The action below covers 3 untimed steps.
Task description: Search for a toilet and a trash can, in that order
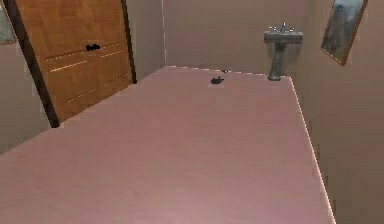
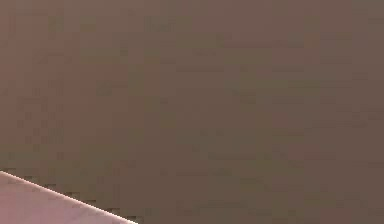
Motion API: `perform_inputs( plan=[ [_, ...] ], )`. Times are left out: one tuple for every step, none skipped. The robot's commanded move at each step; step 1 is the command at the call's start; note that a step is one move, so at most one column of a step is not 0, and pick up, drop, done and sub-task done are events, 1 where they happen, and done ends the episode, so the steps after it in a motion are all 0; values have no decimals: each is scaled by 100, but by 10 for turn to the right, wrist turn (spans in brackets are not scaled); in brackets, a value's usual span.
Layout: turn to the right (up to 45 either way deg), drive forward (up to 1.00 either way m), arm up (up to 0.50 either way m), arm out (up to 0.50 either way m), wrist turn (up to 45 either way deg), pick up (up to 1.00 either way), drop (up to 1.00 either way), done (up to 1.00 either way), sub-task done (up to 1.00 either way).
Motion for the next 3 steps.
perform_inputs(
  plan=[
    [-450, 0, 0, 0, 0, 0, 0, 0, 0],
    [-330, 0, 0, 0, 0, 0, 0, 0, 0],
    [0, 30, 0, 0, 0, 0, 0, 0, 0]
  ],
)
